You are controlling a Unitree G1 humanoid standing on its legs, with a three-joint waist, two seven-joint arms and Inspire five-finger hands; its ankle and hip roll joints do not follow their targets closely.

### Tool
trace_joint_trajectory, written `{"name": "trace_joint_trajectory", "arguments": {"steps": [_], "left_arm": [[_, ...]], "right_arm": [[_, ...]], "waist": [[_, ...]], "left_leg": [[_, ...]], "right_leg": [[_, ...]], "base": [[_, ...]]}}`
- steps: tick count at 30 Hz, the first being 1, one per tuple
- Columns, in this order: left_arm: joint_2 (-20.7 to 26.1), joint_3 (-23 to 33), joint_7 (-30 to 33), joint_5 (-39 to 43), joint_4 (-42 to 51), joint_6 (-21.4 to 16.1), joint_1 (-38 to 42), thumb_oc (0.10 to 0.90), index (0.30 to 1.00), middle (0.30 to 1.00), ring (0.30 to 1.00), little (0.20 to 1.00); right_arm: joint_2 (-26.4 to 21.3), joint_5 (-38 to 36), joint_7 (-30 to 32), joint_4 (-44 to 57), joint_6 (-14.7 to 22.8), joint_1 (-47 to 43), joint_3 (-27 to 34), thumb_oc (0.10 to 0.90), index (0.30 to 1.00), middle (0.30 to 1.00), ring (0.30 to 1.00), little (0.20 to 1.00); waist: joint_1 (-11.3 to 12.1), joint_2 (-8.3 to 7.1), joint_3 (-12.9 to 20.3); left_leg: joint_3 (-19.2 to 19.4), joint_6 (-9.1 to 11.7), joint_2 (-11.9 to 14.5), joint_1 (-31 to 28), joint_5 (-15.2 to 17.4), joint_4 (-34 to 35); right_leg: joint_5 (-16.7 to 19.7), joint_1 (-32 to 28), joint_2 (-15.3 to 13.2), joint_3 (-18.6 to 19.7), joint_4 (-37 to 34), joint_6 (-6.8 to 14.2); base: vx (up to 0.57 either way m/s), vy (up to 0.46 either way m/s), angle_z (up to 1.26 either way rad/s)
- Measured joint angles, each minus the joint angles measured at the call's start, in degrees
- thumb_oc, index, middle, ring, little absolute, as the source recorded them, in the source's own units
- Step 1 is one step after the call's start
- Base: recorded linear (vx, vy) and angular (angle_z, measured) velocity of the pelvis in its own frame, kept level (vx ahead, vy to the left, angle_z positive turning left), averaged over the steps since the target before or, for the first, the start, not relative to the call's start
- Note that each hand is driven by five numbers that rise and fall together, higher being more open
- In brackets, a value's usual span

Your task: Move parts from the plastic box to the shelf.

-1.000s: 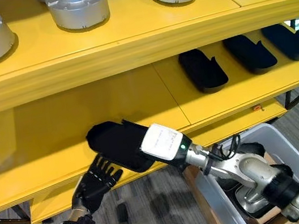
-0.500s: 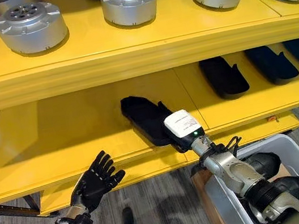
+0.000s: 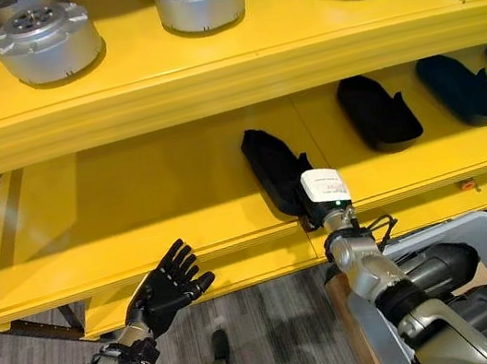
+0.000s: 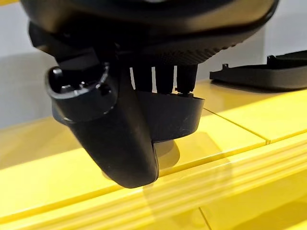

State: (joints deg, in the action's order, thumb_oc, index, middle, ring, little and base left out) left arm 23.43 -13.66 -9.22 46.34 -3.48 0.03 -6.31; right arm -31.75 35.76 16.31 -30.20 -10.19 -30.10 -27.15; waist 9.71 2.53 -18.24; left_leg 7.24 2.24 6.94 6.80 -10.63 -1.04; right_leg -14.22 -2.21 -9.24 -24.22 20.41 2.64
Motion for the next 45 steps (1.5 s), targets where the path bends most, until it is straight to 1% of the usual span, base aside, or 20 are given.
{"name": "trace_joint_trajectory", "arguments": {"steps": [4, 7, 9, 10, 13, 14, 17, 18, 22, 23, 25, 29, 31, 34, 37, 39, 40, 41, 42, 45], "left_arm": [[0.1, -0.2, 0.0, 0.0, -0.1, 0.0, 0.6, 0.900, 1.000, 1.000, 1.000, 1.000], [0.2, -0.3, 0.0, 0.0, -0.4, 0.0, 1.0, 0.900, 1.000, 1.000, 1.000, 1.000], [0.7, -0.6, -0.1, 0.1, -0.2, -0.1, 2.6, 0.900, 1.000, 1.000, 1.000, 1.000], [1.3, -0.7, -0.2, 0.1, -0.2, -0.1, 4.2, 0.900, 1.000, 1.000, 1.000, 1.000], [1.7, -1.1, -0.2, 0.1, -0.2, 0.0, 5.0, 0.900, 1.000, 1.000, 1.000, 1.000], [1.9, -1.5, -0.2, 0.1, -0.2, 0.0, 5.1, 0.900, 1.000, 1.000, 1.000, 1.000], [2.4, -2.2, -0.2, 0.1, -0.2, 0.2, 5.3, 0.900, 1.000, 1.000, 1.000, 1.000], [2.4, -2.4, -0.2, 0.1, -0.2, 0.3, 5.0, 0.900, 1.000, 1.000, 1.000, 1.000], [2.6, -2.5, -0.2, 0.1, 0.3, 1.0, 5.0, 0.900, 1.000, 1.000, 1.000, 1.000], [2.8, -2.5, -0.2, 0.1, 1.0, 1.1, 4.7, 0.900, 1.000, 1.000, 1.000, 1.000], [3.1, -2.3, -0.2, 0.1, 3.4, 1.2, 4.3, 0.900, 1.000, 1.000, 1.000, 1.000], [3.2, -2.3, -0.3, 0.1, 5.4, 1.4, 4.3, 0.900, 1.000, 1.000, 1.000, 1.000], [3.4, -2.2, -0.4, 0.0, 5.4, 2.1, 4.6, 0.900, 1.000, 1.000, 1.000, 1.000], [3.9, -2.3, -0.5, -0.1, 5.4, 2.9, 4.4, 0.900, 1.000, 1.000, 1.000, 1.000], [5.1, -2.2, -1.4, -1.7, 5.4, 3.8, 4.4, 0.900, 1.000, 1.000, 1.000, 1.000], [5.1, -2.1, -1.4, -1.7, 5.5, 3.9, 4.4, 0.900, 1.000, 1.000, 1.000, 1.000], [5.2, -1.9, -1.4, -1.7, 5.5, 3.9, 4.4, 0.900, 1.000, 1.000, 1.000, 1.000], [5.3, -1.9, -1.4, -1.7, 5.5, 4.0, 4.5, 0.900, 1.000, 1.000, 1.000, 1.000], [5.3, -1.9, -1.4, -1.7, 5.5, 4.3, 4.5, 0.900, 1.000, 1.000, 1.000, 1.000], [5.3, -1.9, -1.4, -1.8, 5.5, 5.0, 4.6, 0.900, 1.000, 1.000, 1.000, 1.000]], "right_arm": [[0.1, 0.0, 1.4, -3.6, -0.5, -2.9, 0.1, 0.400, 0.300, 0.300, 0.300, 0.300], [0.0, 0.3, 1.7, -4.6, -0.3, -4.3, 0.0, 0.400, 0.300, 0.300, 0.300, 0.300], [-0.5, 1.1, 2.4, -6.5, -0.3, -7.7, -0.2, 0.400, 0.300, 0.300, 0.300, 0.300], [-0.7, 2.6, 3.4, -7.9, -0.4, -11.6, -0.4, 0.400, 0.300, 0.300, 0.300, 0.300], [-1.1, 3.9, 4.2, -10.4, -0.3, -16.0, -1.7, 0.400, 0.300, 0.300, 0.300, 0.300], [-1.2, 4.8, 4.7, -11.1, -0.3, -17.1, -1.9, 0.400, 0.300, 0.300, 0.300, 0.300], [-1.9, 7.1, 6.3, -11.0, -0.7, -18.0, -2.2, 0.400, 0.300, 0.300, 0.300, 0.300], [-2.6, 7.4, 6.7, -11.0, -1.4, -18.7, -3.9, 0.400, 0.300, 0.300, 0.300, 0.300], [-3.3, 8.6, 6.9, -11.2, -2.2, -18.9, -4.5, 0.400, 0.300, 0.300, 0.300, 0.300], [-3.6, 8.6, 7.0, -11.4, -2.3, -19.2, -4.7, 0.400, 0.300, 0.300, 0.300, 0.300], [-4.2, 8.6, 6.6, -13.0, -2.3, -20.7, -5.9, 0.400, 0.300, 0.300, 0.300, 0.300], [-4.7, 8.6, 6.5, -14.3, -2.7, -21.6, -5.9, 0.400, 0.300, 0.300, 0.300, 0.300], [-4.7, 8.6, 6.5, -14.9, -2.7, -22.4, -6.5, 0.400, 0.300, 0.300, 0.300, 0.300], [-4.7, 8.5, 6.4, -14.9, -2.7, -22.9, -6.5, 0.400, 0.300, 0.300, 0.300, 0.300], [-5.2, 8.5, 4.9, -15.2, -3.6, -24.5, -6.6, 0.400, 0.300, 0.300, 0.300, 0.300], [-6.9, 8.5, 3.5, -15.2, -4.4, -25.7, -6.6, 0.400, 0.300, 0.300, 0.300, 0.300], [-7.4, 8.5, 3.1, -15.6, -4.8, -26.6, -6.6, 0.400, 0.300, 0.300, 0.300, 0.300], [-8.0, 8.4, 2.8, -16.0, -5.4, -27.9, -6.5, 0.400, 0.300, 0.300, 0.300, 0.300], [-8.1, 8.4, 2.7, -16.0, -5.4, -28.6, -6.5, 0.400, 0.300, 0.300, 0.300, 0.300], [-8.1, 5.7, 2.6, -16.3, -5.4, -29.1, -6.6, 0.400, 0.300, 0.300, 0.300, 0.300]], "waist": [[0.6, 0.86, -1.0], [1.0, 1.09, -1.7], [1.4, 1.68, -2.6], [1.5, 2.39, -4.2], [1.7, 3.12, -5.9], [2.0, 3.44, -6.4], [3.3, 3.21, -7.9], [3.6, 3.34, -8.2], [4.3, 3.17, -8.3], [4.6, 3.12, -8.3], [5.0, 2.96, -8.4], [6.2, 2.86, -8.5], [6.3, 2.29, -8.8], [6.4, 1.64, -9.2], [6.4, 1.57, -9.2], [7.3, 1.32, -9.4], [7.7, 0.93, -9.6], [8.0, 0.17, -10.1], [8.2, -0.05, -10.2], [8.7, -0.18, -10.3]], "left_leg": [[-1.0, 0.3, 0.0, 2.2, -0.7, -0.8], [-1.2, 0.5, 0.1, 2.5, -1.1, -0.9], [-1.5, 1.0, 0.4, 4.3, -2.1, -1.0], [-1.9, 1.4, 0.9, 6.5, -2.7, -1.1], [-3.9, 1.7, 1.0, 8.0, -3.1, -1.1], [-4.7, 1.9, 1.0, 8.4, -2.5, -1.0], [-4.8, 1.4, 0.9, 9.3, 1.0, -2.0], [-5.9, 1.5, 0.9, 9.9, 1.6, -3.1], [-6.3, 1.5, 0.7, 10.5, 1.6, -3.8], [-6.4, 1.5, 0.4, 10.5, 1.6, -3.8], [-7.7, 1.5, 0.0, 11.1, 1.6, -4.8], [-8.1, 1.5, 0.1, 11.1, 1.6, -4.9], [-9.1, 1.7, 0.0, 11.2, 1.4, -5.0], [-9.2, 1.7, 0.0, 11.3, 1.1, -5.3], [-9.3, 1.8, 0.0, 11.9, -0.3, -6.1], [-9.1, 1.8, -0.2, 12.3, -0.3, -7.0], [-9.1, 1.8, -0.3, 12.4, -0.3, -7.1], [-9.1, 1.7, -0.6, 12.6, -0.4, -7.5], [-9.2, 1.7, -0.8, 12.8, -0.4, -7.8], [-9.2, 1.9, -1.2, 12.8, -0.1, -8.6]], "right_leg": [[-1.6, 3.1, -0.5, -0.1, 3.9, -0.8], [-2.3, 3.9, -0.8, -0.1, 5.7, -1.0], [-3.1, 6.8, -1.0, -0.1, 8.4, -1.7], [-4.0, 10.1, -1.1, 0.0, 11.4, -2.8], [-4.8, 12.5, -0.9, 0.0, 14.2, -4.2], [-4.9, 13.2, -1.0, -0.1, 14.6, -4.7], [-4.7, 14.1, -1.3, -0.2, 14.8, -5.4], [-4.9, 14.1, -1.2, -0.6, 15.2, -5.6], [-4.9, 14.1, -1.1, -0.6, 15.1, -5.8], [-5.1, 14.2, -0.9, -0.4, 15.5, -5.3], [-5.5, 14.2, -1.3, -0.6, 15.9, -5.5], [-5.9, 14.2, -1.3, -0.9, 16.2, -5.6], [-6.0, 13.9, -1.3, -1.5, 16.2, -5.5], [-6.3, 13.9, -1.3, -1.6, 16.5, -5.5], [-6.7, 13.9, -1.3, -1.6, 16.8, -5.1], [-6.9, 13.9, -1.5, -1.5, 16.8, -4.8], [-7.0, 13.9, -1.7, -1.5, 16.8, -4.7], [-7.1, 13.8, -1.9, -1.6, 16.9, -4.5], [-7.2, 13.7, -2.1, -1.6, 16.8, -4.5], [-7.2, 13.1, -2.4, -1.6, 16.4, -4.2]], "base": [[-0.07, -0.037, 0.08], [-0.14, -0.050, 0.03], [-0.18, -0.066, 0.02], [-0.17, -0.085, 0.01], [-0.07, -0.059, 0.01], [-0.03, -0.048, 0.02], [-0.02, -0.061, -0.01], [0.00, -0.066, 0.04], [0.01, -0.064, 0.01], [0.04, -0.111, 0.02], [0.04, -0.088, 0.08], [0.04, -0.064, 0.03], [0.05, -0.036, 0.07], [0.05, -0.026, 0.01], [0.11, -0.014, 0.02], [0.11, -0.007, 0.05], [0.11, -0.016, 0.06], [0.12, -0.019, 0.11], [0.14, -0.009, 0.12], [0.11, 0.016, 0.05]]}}
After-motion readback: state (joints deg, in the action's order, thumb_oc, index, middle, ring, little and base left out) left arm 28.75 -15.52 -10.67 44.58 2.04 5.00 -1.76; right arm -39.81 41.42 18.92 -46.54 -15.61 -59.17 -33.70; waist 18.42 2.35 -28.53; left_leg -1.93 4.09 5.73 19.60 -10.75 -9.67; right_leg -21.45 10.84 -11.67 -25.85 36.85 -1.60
